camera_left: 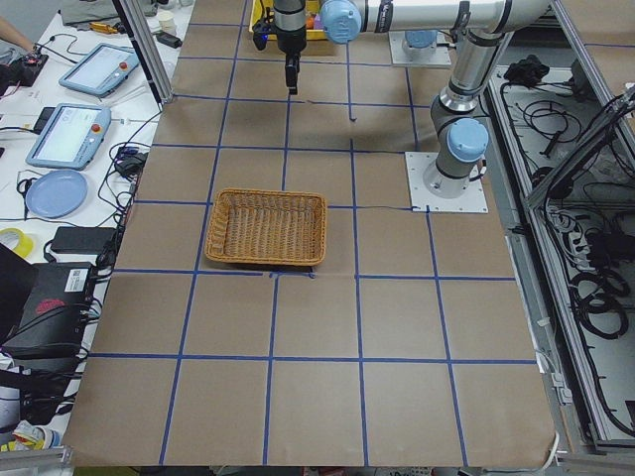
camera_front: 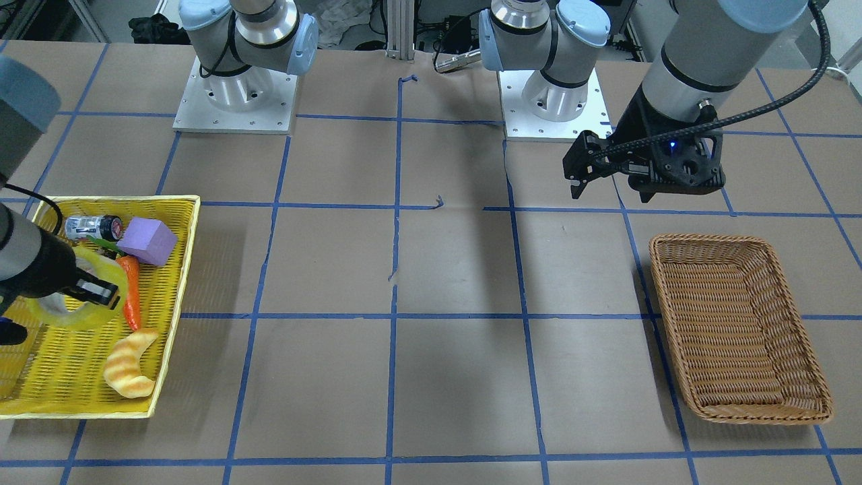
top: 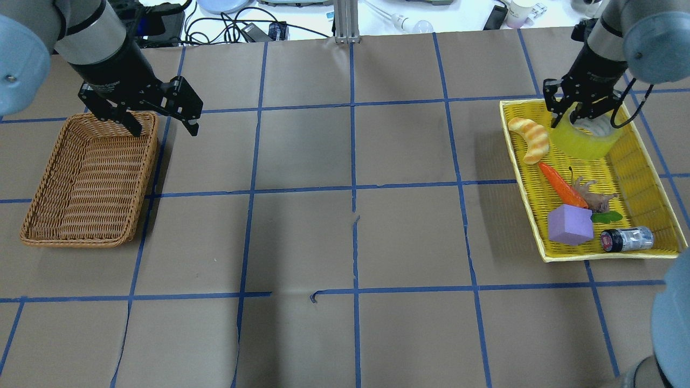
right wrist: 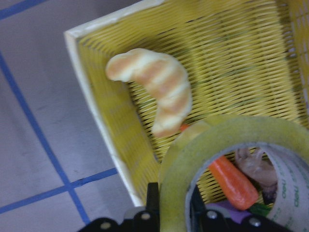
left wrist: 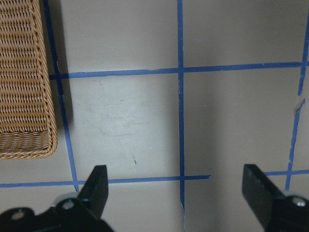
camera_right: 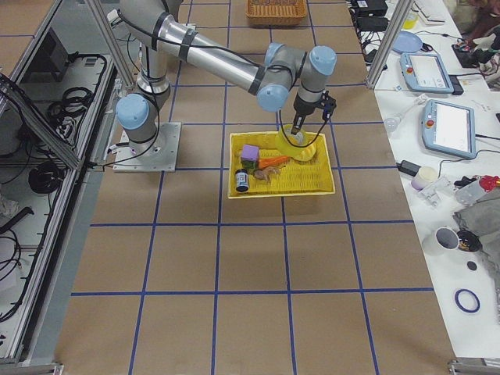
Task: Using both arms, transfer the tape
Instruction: 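Grasp the tape roll with the right gripper and carry it toward the table center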
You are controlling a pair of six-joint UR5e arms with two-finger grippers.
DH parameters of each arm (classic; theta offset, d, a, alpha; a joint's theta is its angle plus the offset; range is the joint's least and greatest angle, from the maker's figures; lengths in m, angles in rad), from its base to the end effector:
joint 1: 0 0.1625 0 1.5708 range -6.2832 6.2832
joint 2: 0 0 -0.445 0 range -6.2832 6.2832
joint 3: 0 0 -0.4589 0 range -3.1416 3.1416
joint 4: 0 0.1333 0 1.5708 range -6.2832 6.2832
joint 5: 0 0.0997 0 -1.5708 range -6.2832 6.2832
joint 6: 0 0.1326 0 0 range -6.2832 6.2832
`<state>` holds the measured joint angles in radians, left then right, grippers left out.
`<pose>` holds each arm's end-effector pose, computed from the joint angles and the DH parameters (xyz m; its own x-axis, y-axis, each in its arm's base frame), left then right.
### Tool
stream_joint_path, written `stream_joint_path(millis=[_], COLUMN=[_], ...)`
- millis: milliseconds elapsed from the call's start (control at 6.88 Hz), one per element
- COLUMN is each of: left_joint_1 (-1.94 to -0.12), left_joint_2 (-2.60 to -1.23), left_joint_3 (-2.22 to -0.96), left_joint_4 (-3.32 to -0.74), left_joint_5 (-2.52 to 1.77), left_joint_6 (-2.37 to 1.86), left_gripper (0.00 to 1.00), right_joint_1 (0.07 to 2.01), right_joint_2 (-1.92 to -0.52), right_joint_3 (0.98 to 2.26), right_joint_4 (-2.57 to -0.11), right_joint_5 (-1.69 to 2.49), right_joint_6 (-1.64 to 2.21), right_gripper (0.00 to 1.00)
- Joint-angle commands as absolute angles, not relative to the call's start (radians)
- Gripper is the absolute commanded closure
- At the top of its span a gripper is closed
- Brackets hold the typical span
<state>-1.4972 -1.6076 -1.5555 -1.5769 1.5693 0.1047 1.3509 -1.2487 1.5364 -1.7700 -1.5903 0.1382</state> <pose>-0.0911 -0.5794 0.4620 -0.9995 0.0310 0.0044 0.0311 0.9991 0.0273 -0.0183 -0.6809 0.3135 -0.9369 0.3483 0.0314 0.3497 0.9330 0.0849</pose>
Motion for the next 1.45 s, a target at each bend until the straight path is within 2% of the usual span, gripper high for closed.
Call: stream_joint_path(millis=[0, 291, 582, 1309], left_joint_1=[-1.497, -1.494, -1.494, -1.494], left_joint_2=[-1.608, -1.608, -1.608, -1.608], left_joint_3=[-1.555, -1.555, -1.555, -1.557], left_joint_4=[-1.577, -1.577, -1.577, -1.577], left_joint_5=[1.569, 1.569, 1.569, 1.571], left_joint_6=[0.106, 0.106, 0.106, 0.106], left_gripper=[0.0, 0.0, 0.0, 0.0], right_joint_1=[1.581, 1.753, 1.837, 2.026], right_joint_2=[-1.255, -1.246, -1.241, -1.142], right_joint_3=[1.532, 1.621, 1.777, 1.763], right_joint_4=[-1.814, -1.988, -2.18, -2.289], right_joint_5=[-1.589, -1.577, -1.566, -1.467], right_joint_6=[0.453, 0.64, 0.823, 1.11], right_gripper=[1.0, 1.0, 1.0, 1.0])
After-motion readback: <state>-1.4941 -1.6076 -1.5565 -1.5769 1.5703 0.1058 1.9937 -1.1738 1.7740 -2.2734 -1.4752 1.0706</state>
